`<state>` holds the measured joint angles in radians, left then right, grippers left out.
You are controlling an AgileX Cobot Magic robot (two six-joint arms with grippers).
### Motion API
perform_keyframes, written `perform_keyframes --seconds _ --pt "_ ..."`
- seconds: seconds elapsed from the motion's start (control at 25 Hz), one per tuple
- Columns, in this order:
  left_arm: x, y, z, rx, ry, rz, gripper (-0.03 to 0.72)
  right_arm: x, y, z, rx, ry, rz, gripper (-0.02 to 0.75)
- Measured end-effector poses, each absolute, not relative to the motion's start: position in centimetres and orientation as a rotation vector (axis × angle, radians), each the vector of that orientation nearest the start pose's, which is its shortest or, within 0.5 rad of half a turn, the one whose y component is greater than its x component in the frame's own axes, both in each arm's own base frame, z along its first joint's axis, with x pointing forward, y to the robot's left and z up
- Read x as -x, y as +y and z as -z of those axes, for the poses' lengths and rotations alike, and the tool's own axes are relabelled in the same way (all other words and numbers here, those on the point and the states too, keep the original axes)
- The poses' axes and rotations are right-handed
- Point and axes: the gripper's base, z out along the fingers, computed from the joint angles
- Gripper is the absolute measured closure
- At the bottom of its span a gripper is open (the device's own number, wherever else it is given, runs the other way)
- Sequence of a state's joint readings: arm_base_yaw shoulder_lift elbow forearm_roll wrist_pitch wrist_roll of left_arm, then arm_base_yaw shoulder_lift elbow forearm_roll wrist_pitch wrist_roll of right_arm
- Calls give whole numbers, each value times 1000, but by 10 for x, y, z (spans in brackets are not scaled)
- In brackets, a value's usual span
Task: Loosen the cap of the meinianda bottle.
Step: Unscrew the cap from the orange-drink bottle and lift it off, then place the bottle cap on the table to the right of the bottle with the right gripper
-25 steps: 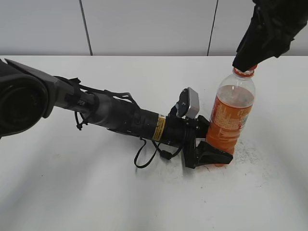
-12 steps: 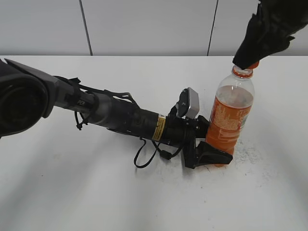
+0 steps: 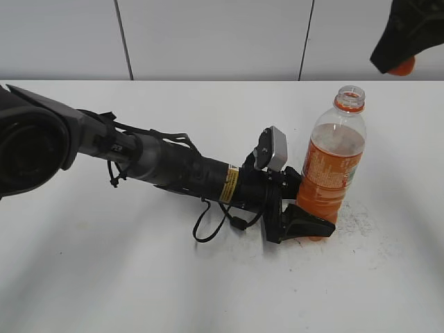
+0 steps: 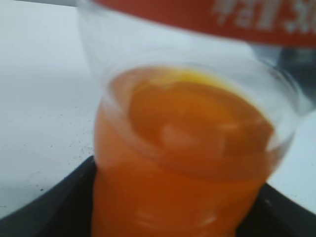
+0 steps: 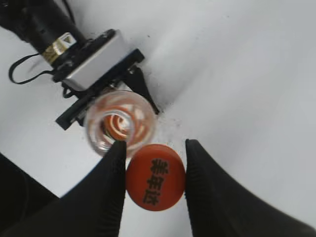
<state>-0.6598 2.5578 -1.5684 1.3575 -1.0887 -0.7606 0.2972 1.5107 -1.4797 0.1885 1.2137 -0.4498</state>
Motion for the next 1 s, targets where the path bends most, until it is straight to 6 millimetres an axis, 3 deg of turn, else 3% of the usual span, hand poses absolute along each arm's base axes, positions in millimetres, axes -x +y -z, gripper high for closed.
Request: perform_keyframes --seconds 0.24,0.44,0.72,0.84,1.0 --pt "-322 -350 -41 -1512 1351 1258 134 -297 58 -348 592 2696 -148 470" --pt "-322 -350 -41 -1513 1351 1258 134 -284 28 -293 416 2893 -149 470" --pt "-322 -350 -41 -1513 1350 1260 134 -264 24 -202 249 2850 -155 470" --pt "-322 -350 -41 -1513 1350 1260 134 -260 23 -171 184 2827 -150 470" --pt "-322 -350 -41 -1514 1349 1260 134 -265 22 -144 128 2828 -148 470"
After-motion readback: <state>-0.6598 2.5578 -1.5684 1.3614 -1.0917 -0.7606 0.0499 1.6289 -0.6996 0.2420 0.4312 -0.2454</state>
